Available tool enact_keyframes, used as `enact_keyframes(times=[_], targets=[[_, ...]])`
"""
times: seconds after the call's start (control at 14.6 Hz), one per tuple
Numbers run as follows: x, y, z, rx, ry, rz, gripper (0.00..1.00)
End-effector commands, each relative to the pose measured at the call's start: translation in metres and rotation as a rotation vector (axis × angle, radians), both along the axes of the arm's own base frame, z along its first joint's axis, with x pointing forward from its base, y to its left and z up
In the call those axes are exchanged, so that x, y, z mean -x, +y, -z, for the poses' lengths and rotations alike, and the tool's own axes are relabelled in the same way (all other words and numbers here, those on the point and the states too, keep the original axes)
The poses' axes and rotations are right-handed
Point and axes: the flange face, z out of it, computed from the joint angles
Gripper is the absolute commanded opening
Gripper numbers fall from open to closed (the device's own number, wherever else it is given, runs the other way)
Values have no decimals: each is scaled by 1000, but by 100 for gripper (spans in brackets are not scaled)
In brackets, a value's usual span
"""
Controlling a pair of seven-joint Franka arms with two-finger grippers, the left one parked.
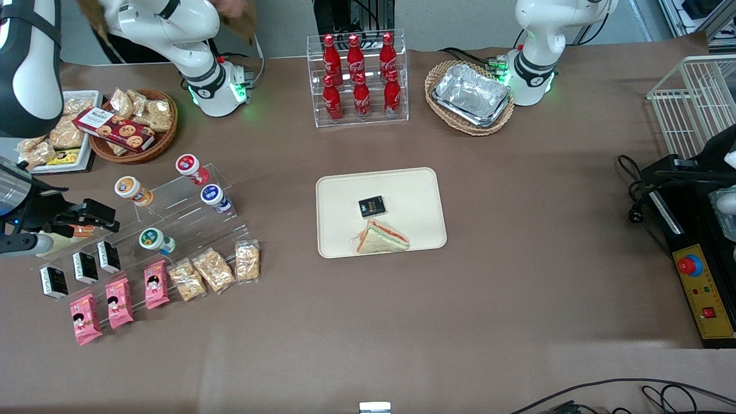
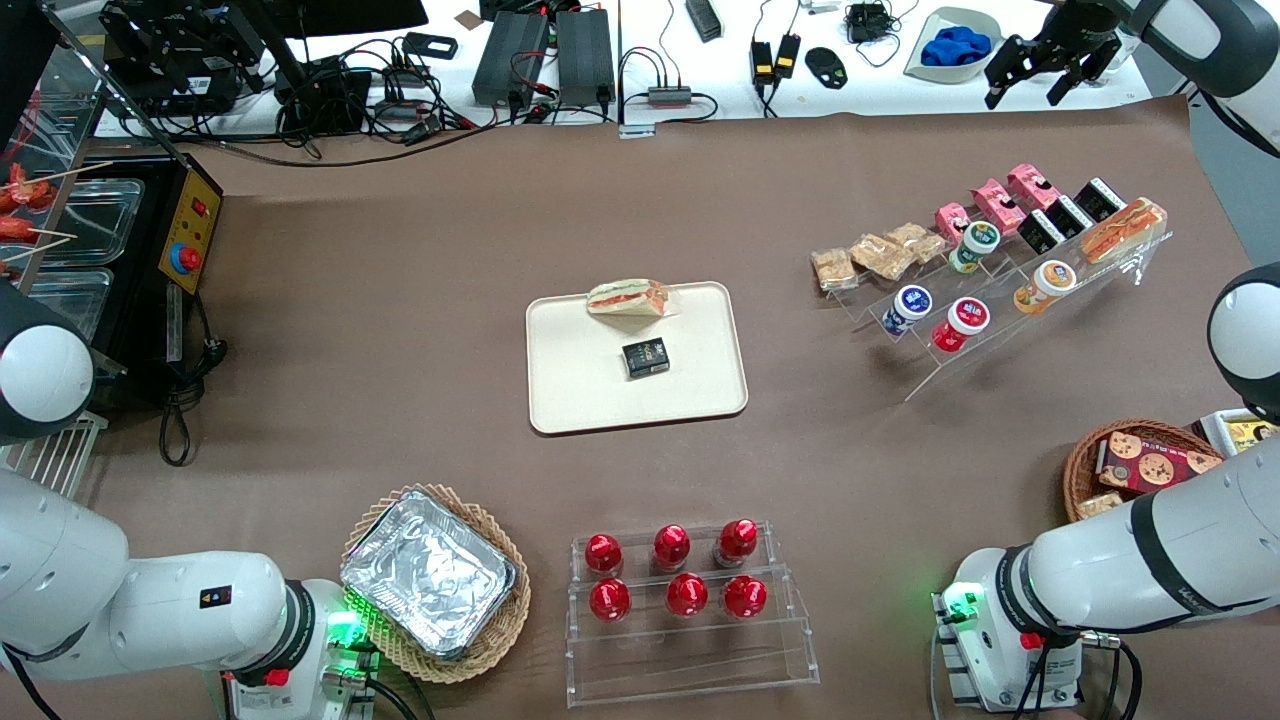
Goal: Place green gum on tray
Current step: 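Move the right gripper down toward the green-labelled gum canister on the rack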
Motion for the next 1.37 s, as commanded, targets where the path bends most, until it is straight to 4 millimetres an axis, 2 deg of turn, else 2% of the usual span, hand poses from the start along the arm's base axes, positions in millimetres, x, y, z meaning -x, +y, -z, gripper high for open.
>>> enact_keyframes(times=[0.0,0.21,0.41,0.55,0.82,0.96,1.31], targets=[[-1,-6,-1,-35,-9,4,100],[-2,-8,0,-22,-7,-10,100],[-2,-7,3,9,-8,-141,100],[-7,-9,17,18,6,-151,100],[-5,-13,31,32,19,-223,100],[0,-15,48,42,28,-227,100],[31,-15,112,52,-5,-227,100]])
